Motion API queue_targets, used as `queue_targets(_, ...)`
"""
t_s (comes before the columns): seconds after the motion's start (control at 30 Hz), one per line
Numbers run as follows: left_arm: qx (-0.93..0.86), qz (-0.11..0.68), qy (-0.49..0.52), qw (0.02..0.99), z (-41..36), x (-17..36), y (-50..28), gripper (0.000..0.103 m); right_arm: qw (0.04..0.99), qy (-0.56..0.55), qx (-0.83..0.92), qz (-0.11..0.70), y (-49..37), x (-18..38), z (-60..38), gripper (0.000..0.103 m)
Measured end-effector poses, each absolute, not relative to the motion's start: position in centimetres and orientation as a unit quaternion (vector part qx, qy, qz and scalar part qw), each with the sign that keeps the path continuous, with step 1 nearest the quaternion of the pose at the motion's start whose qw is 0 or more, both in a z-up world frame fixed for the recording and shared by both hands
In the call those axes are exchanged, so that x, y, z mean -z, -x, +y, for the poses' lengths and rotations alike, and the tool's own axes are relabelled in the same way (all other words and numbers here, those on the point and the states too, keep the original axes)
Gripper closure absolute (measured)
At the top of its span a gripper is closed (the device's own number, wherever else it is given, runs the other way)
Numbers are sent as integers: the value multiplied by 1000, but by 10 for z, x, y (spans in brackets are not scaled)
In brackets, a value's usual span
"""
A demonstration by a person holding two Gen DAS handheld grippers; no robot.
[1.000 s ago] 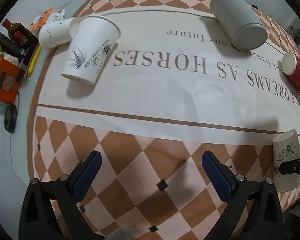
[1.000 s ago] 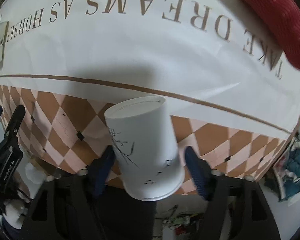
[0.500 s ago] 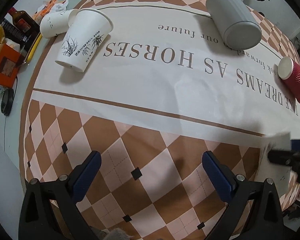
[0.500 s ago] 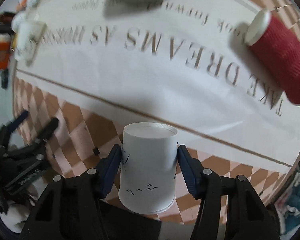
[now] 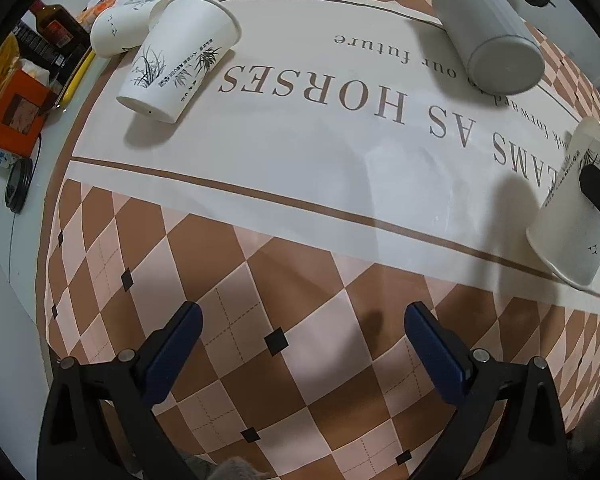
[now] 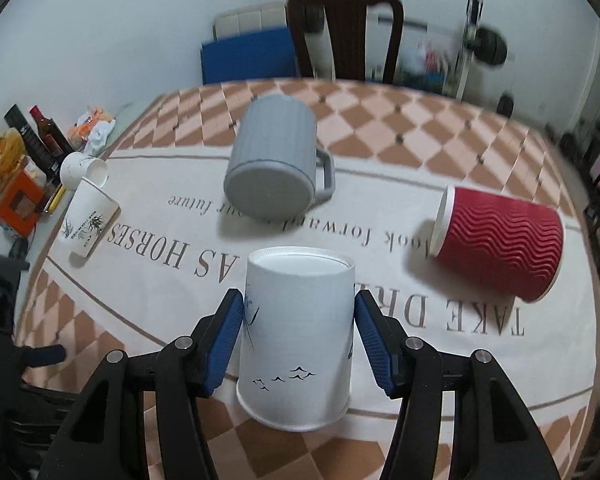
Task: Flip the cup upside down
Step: 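Lower the cup rim-down onto the cloth and open the right gripper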
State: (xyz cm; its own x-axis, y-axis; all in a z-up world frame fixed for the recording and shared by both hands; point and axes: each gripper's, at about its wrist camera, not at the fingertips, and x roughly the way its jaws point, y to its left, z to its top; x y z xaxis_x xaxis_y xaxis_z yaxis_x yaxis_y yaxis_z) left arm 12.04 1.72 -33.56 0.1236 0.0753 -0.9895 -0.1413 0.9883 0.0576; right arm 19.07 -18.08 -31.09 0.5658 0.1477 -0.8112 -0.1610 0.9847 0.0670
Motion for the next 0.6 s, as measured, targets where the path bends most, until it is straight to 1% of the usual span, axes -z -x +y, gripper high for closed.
queue_targets(0.17, -56, 658, 6, 751, 12, 343, -110, 0, 899, 37, -81, 428, -169, 316, -168, 43)
queue_targets(0.3, -48, 654, -7, 755, 12, 341, -100, 0, 898, 23, -67, 435, -157, 316, -172, 43)
queue_targets(0.47, -37, 644, -10, 764, 8, 327, -82, 0, 883, 15, -47, 466, -144, 322, -172, 41)
queue_targets(0.57, -33, 632, -21, 774, 6, 313, -71, 0, 880, 7, -27, 474, -134, 318, -175, 21)
queue_targets(0.6, -31, 627, -24, 778, 4, 307, -67, 0, 881, 5, -18, 473, -129, 313, -178, 18)
